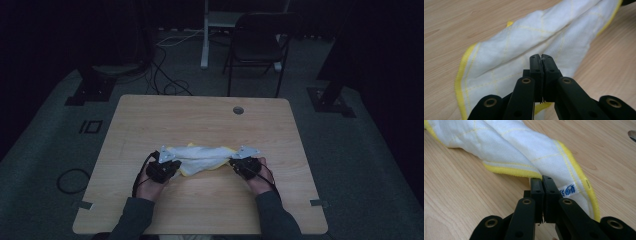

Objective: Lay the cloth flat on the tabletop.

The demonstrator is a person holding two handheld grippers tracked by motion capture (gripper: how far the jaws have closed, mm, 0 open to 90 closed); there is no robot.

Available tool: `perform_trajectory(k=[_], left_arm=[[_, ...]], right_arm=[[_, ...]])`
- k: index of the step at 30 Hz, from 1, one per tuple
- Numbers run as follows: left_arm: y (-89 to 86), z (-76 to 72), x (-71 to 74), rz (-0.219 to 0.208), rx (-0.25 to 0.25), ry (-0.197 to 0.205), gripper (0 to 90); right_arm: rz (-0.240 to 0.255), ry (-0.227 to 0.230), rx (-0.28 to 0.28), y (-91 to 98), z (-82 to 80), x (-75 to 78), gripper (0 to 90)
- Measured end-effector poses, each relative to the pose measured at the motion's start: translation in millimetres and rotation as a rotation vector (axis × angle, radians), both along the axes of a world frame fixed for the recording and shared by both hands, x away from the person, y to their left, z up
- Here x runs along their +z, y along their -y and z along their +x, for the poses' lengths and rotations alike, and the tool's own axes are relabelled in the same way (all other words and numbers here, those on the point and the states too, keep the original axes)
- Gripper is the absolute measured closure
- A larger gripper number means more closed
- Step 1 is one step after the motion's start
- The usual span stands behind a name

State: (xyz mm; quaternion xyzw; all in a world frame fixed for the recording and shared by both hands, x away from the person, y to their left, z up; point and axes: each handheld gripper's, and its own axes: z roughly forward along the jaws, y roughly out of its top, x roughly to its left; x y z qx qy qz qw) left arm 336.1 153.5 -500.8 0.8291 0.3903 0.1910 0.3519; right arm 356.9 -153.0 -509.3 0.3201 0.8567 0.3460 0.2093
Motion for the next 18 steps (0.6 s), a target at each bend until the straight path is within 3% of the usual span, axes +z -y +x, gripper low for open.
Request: perform_trajectory(k=[3, 5, 9, 13, 17, 18], left_arm=[[2.5, 2.7, 1.5, 0.006, 0.000, 0.008, 88.8], [3.4, 4.3, 4.0, 0.012, 0.007, 0.017, 88.7], [0.4, 16.8, 4.7, 0.014, 0.040, 0.024, 88.5], [-1.6, 35.5, -2.4, 0.022, 0.081, 0.008, 88.3], [-3.4, 44.7, -5.7, 0.029, 0.116, 0.004, 86.2], [-5.6, 50.6, -5.8, 0.027, 0.144, -0.004, 84.1]], right_arm=[[-0.009, 0.009, -0.002, -0.3, 0.0, 1.8, 88.0], [-0.009, 0.016, -0.021, -0.5, 0.7, 3.1, 78.2], [-0.006, 0.015, -0.015, -1.7, 0.9, 4.1, 71.6], [-0.005, 0.015, -0.007, -5.0, 0.5, 3.4, 69.3], [-0.011, 0.012, -0.015, -6.7, 2.7, 2.0, 68.7], [-0.017, 0.014, -0.026, -7.0, 5.0, 1.0, 68.7]])
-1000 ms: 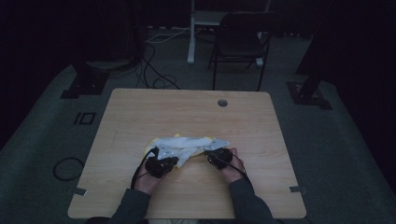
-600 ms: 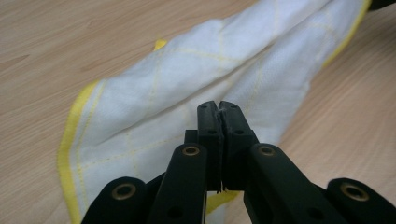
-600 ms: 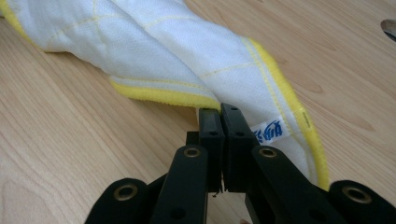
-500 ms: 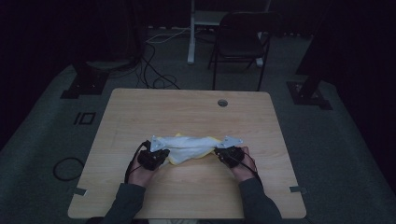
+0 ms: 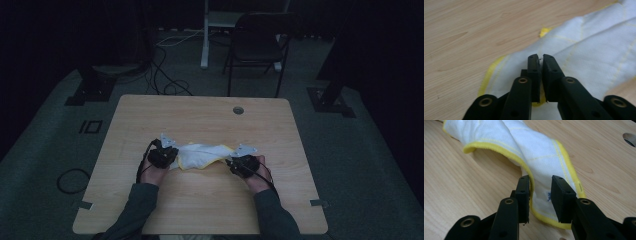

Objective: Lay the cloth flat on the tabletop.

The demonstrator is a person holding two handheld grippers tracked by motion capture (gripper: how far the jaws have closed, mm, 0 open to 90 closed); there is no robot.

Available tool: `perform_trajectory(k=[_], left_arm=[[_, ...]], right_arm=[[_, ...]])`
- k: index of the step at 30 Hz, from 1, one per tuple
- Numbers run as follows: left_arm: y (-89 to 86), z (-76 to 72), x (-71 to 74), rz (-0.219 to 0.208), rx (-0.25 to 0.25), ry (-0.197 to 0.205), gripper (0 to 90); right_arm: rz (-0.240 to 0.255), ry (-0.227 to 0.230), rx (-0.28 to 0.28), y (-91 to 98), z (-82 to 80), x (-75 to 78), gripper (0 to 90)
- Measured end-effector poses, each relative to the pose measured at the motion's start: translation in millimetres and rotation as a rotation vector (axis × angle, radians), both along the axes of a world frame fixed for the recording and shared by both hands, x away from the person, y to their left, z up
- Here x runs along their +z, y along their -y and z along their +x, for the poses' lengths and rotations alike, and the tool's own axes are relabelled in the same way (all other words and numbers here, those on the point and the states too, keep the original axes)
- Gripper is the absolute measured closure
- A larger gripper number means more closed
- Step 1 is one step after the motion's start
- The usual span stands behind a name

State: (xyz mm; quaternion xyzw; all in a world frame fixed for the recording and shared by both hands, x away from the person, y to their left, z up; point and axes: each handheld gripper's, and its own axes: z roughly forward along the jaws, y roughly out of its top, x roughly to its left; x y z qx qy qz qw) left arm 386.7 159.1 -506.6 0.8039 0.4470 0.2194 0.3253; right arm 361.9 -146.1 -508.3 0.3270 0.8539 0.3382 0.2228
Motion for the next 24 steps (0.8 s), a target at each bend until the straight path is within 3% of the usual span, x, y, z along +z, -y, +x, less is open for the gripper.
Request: perform_trajectory(k=[4, 6, 9, 12, 15, 17, 18, 19, 20, 22, 24], left_arm=[[-0.7, 1.6, 2.9, 0.004, 0.024, 0.010, 75.5], [3.0, -7.3, 11.3, -0.005, -0.013, 0.044, 73.0], [12.8, -17.5, 18.7, 0.029, -0.042, 0.076, 73.1], [25.6, -28.0, 24.5, 0.035, -0.089, 0.103, 73.8], [40.6, -40.7, 25.8, 0.045, -0.168, 0.121, 73.8], [40.6, -40.7, 25.8, 0.045, -0.168, 0.121, 73.6], [55.0, -50.7, 20.5, 0.064, -0.252, 0.109, 73.4], [58.7, -51.4, 16.9, 0.080, -0.271, 0.094, 74.5], [58.7, -51.4, 16.9, 0.080, -0.271, 0.094, 75.1], [65.6, -49.8, 2.7, 0.118, -0.293, 0.055, 73.9], [66.8, -46.8, -6.0, 0.142, -0.286, 0.043, 67.3]], right_arm=[[0.004, -0.004, -0.016, 1.0, 3.2, 0.1, 70.8], [0.014, -0.013, -0.023, 2.4, 6.3, -0.8, 76.6], [0.028, -0.030, -0.025, 3.2, 10.0, -2.8, 85.1], [0.032, -0.030, -0.025, 1.9, 10.5, -2.4, 87.4], [0.032, -0.030, -0.025, 1.5, 11.2, -0.9, 87.6], [0.034, -0.030, -0.027, 1.5, 11.4, -0.1, 87.6], [0.035, -0.028, -0.028, 1.5, 12.3, 1.5, 87.8], [0.035, -0.027, -0.026, 1.4, 12.4, 2.2, 87.8], [0.035, -0.027, -0.026, 1.4, 12.4, 2.2, 87.8], [0.036, -0.028, -0.024, 0.5, 12.7, 3.5, 87.8], [0.036, -0.027, -0.024, 0.4, 12.8, 3.8, 87.7]])
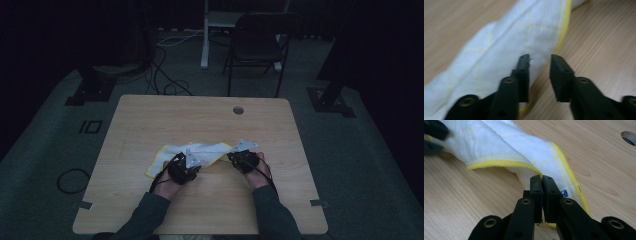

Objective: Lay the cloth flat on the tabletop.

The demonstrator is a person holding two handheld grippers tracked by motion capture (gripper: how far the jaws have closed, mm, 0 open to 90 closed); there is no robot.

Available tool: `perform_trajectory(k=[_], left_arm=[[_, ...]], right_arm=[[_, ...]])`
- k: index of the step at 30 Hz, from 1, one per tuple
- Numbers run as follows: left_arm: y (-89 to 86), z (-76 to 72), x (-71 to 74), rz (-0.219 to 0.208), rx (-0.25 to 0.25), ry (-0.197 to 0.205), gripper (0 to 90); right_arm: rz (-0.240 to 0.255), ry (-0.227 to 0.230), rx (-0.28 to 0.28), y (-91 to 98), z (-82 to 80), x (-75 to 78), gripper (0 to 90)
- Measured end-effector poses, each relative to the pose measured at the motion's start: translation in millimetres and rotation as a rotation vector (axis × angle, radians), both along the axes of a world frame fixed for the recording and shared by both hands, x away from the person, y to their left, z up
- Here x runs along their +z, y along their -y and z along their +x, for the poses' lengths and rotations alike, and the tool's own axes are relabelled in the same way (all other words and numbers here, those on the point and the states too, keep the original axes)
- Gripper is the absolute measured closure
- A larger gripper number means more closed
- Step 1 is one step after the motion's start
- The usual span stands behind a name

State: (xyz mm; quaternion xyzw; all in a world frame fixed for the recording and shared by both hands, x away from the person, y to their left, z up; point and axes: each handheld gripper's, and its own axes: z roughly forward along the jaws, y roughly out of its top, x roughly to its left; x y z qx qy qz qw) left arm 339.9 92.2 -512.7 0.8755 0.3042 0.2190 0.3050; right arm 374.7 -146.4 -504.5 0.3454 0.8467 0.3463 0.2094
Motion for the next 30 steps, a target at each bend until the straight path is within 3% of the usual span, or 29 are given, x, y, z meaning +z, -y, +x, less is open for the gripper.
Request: perform_trajectory(k=[2, 4, 6, 9, 13, 19, 20, 21, 24, 25, 27, 29, 30], left_arm=[[0.1, 1.9, -3.5, 0.011, 0.011, 0.001, 59.3], [-1.2, 6.0, -8.9, 0.036, 0.028, 0.012, 58.3], [-3.5, 11.4, -13.5, 0.049, 0.036, 0.003, 63.9], [-5.4, 14.0, -11.5, 0.040, 0.035, -0.017, 83.3], [-7.7, 13.2, -2.2, 0.010, 0.017, -0.024, 88.4], [-10.4, 3.3, 21.4, -0.142, -0.064, -0.078, 88.5], [-10.4, 3.3, 21.4, -0.142, -0.064, -0.078, 88.5], [-10.4, 1.7, 27.3, -0.202, -0.096, -0.105, 88.5], [-9.7, 3.6, 30.2, -0.281, -0.138, -0.165, 88.5], [-9.4, 4.9, 29.2, -0.283, -0.139, -0.172, 88.5], [-7.8, 7.1, 24.5, -0.230, -0.115, -0.157, 88.4], [-9.3, 10.1, 18.4, -0.212, -0.091, -0.162, 88.4], [-9.5, 11.2, 15.0, -0.182, -0.073, -0.150, 88.4]], right_arm=[[-0.001, -0.001, 0.002, -0.1, 0.6, -0.2, 87.6], [-0.001, -0.003, 0.003, -0.2, 0.7, -0.3, 87.7], [0.001, -0.005, 0.007, -1.3, 0.3, 0.1, 87.5], [-0.001, -0.003, 0.009, -1.6, 0.9, 0.7, 87.4], [0.001, -0.001, 0.003, -0.9, 1.6, 1.3, 87.2], [0.009, 0.002, -0.007, 2.5, 2.8, 3.9, 85.1], [0.009, 0.002, -0.007, 2.5, 2.8, 3.9, 85.1], [0.011, 0.000, -0.009, 3.5, 2.7, 4.3, 84.4], [0.009, 0.001, -0.014, 3.7, 2.3, 4.2, 80.8], [0.009, -0.001, -0.012, 3.7, 2.2, 4.1, 79.9], [0.007, -0.003, -0.009, 3.5, 2.0, 3.7, 78.7], [0.003, -0.006, -0.004, 3.2, 1.6, 3.0, 78.2], [0.000, -0.006, -0.002, 3.1, 1.4, 2.8, 77.9]])
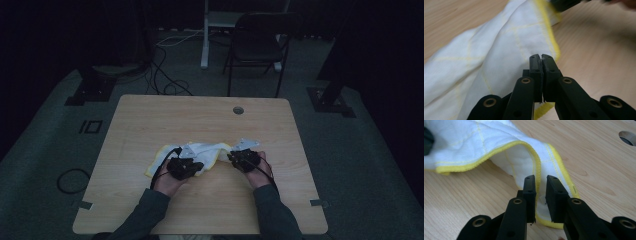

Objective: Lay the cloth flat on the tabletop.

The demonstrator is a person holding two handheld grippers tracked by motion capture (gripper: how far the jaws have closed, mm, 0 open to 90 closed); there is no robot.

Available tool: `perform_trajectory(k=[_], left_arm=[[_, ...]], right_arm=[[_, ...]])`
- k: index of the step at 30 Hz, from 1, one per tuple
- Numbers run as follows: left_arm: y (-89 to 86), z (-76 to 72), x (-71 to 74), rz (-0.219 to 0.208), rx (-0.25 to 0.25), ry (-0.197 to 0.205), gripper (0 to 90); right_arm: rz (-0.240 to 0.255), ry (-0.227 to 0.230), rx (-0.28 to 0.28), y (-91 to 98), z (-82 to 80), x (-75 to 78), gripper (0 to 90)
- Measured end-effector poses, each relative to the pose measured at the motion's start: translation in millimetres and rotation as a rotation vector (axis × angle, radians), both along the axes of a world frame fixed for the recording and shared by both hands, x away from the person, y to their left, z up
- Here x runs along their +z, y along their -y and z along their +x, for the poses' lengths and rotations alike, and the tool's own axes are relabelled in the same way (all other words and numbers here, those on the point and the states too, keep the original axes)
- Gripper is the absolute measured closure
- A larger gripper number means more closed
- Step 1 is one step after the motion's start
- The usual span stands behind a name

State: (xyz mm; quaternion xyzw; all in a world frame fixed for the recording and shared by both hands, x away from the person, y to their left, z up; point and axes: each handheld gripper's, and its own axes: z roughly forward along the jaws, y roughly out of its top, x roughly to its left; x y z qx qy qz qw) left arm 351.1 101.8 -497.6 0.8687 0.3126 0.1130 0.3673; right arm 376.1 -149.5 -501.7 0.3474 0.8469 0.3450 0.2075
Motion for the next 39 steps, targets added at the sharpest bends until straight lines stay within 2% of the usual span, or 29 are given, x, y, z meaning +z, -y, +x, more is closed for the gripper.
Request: perform_trajectory(k=[1, 2, 3, 4, 6, 9, 10, 11, 14, 19, 23, 24, 29, 34, 39], left_arm=[[-0.5, 1.4, -3.5, 0.018, 0.016, 0.002, 88.3], [-0.5, 1.4, -3.5, 0.018, 0.016, 0.002, 88.3], [-2.9, 5.4, -10.9, 0.056, 0.042, 0.006, 88.3], [-4.1, 7.3, -14.7, 0.070, 0.055, 0.011, 88.3], [-7.1, 10.0, -19.9, 0.082, 0.076, 0.014, 88.2], [-8.5, 12.2, -25.0, 0.122, 0.097, 0.039, 88.2], [-8.5, 12.2, -25.0, 0.122, 0.097, 0.039, 88.1], [-8.5, 13.8, -27.9, 0.148, 0.103, 0.056, 87.8], [-6.9, 15.7, -31.1, 0.153, 0.112, 0.063, 86.3], [-2.1, 10.2, -32.0, 0.178, 0.085, 0.080, 78.1], [0.1, 7.1, -32.7, 0.178, 0.080, 0.085, 73.9], [2.8, 1.5, -32.8, 0.182, 0.059, 0.090, 71.7], [7.2, -15.1, -34.6, 0.160, 0.030, 0.095, 66.5], [10.3, -33.8, -36.6, 0.112, -0.010, 0.064, 64.0], [15.0, -48.8, -38.4, 0.070, -0.054, 0.028, 62.3]], right_arm=[[-0.001, -0.001, 0.001, 0.0, -0.2, -0.2, 77.7], [-0.001, -0.001, 0.001, 0.0, -0.2, -0.2, 77.7], [-0.002, 0.000, 0.003, -0.5, -0.6, -0.4, 77.0], [0.000, 0.000, 0.004, -0.9, -1.0, -0.5, 76.5], [-0.004, 0.005, 0.013, -2.0, -2.3, -0.1, 75.5], [-0.011, 0.007, 0.022, -4.2, -4.0, 0.1, 74.6], [-0.011, 0.007, 0.022, -4.2, -4.0, 0.1, 74.6], [-0.016, 0.010, 0.026, -5.6, -4.5, -0.2, 73.8], [-0.026, 0.013, 0.033, -7.5, -5.4, -0.6, 73.1], [-0.030, 0.014, 0.024, -6.7, -4.5, -1.4, 71.7], [-0.028, 0.020, 0.006, -4.3, -2.4, -1.2, 73.1], [-0.025, 0.022, -0.005, -2.6, -1.4, -0.1, 76.7], [-0.015, 0.025, -0.034, 2.6, 1.6, 0.8, 76.9], [-0.011, 0.021, -0.042, 6.1, 1.9, 1.0, 76.5], [-0.014, 0.029, -0.028, 3.8, -1.7, 1.8, 75.9]])
